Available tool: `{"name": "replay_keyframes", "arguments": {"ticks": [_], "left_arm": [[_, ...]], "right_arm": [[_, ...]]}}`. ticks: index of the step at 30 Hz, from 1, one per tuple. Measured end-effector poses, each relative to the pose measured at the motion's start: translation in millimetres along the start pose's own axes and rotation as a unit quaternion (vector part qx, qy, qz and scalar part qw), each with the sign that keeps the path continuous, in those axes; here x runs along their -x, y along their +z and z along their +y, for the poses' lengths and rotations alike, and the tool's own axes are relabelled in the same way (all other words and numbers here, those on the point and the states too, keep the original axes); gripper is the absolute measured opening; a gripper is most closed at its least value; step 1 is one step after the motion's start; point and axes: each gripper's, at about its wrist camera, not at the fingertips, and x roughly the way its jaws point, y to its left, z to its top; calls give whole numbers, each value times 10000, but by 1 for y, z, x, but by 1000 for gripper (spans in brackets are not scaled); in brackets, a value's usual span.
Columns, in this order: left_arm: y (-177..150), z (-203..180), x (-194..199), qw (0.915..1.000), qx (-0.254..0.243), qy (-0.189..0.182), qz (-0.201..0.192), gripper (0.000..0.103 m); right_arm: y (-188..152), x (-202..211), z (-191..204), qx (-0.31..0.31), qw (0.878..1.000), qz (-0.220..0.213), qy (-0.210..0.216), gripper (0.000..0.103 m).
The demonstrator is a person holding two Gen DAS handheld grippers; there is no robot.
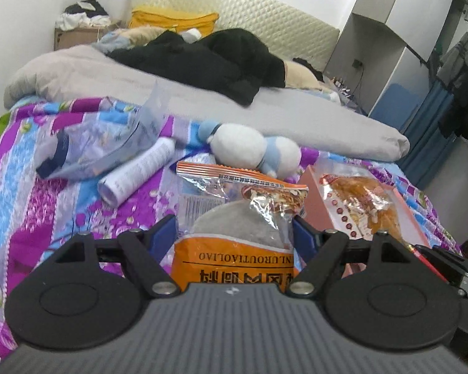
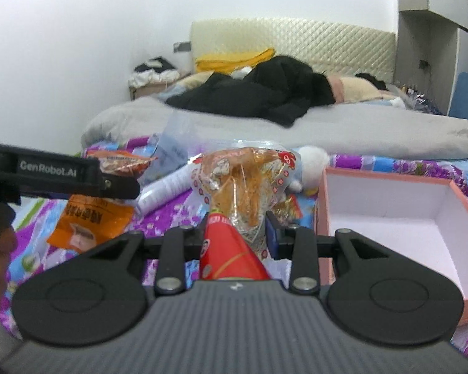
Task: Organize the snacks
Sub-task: 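Carry the orange bag and red packet over the pink box with both grippers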
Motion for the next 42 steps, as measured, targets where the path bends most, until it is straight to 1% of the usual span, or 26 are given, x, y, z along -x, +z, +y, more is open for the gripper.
{"name": "replay_keyframes", "arguments": {"ticks": [3,6,11,16,20,23,27,30,33,38,42], "left_arm": [[13,-10,4,9999,34,-78,-99,81],[23,-25,7,9995,-41,-192,-228,81],[37,-52,4,9989,-106,-352,-290,81],[48,-85,-8,9978,-229,-552,-285,81],[53,-115,-27,9967,-321,-715,-208,81],[55,-137,-49,9957,-431,-821,-94,81],[53,-165,-87,9940,-524,-948,136,81],[49,-187,-120,9920,-619,-1042,357,81],[43,-201,-154,9897,-717,-1101,572,81],[27,-219,-208,9842,-901,-1165,980,81],[14,-223,-253,9818,-927,-1034,1293,81]], "right_arm": [[11,4,-7,-75,9999,-97,-29,36],[23,10,-13,-34,9997,-211,-92,36],[39,20,-30,-137,9989,-414,-181,36],[48,28,-52,-183,9977,-545,-360,36],[51,29,-77,-240,9965,-564,-563,36],[48,24,-99,-355,9954,-513,-727,36],[39,11,-133,-581,9933,-338,-939,36],[30,-1,-157,-813,9917,-167,-986,36],[21,-16,-173,-872,9893,18,-1166,36],[0,-45,-196,-1016,9853,428,-1309,36],[-20,-71,-213,-1171,9801,788,-1396,36]]}}
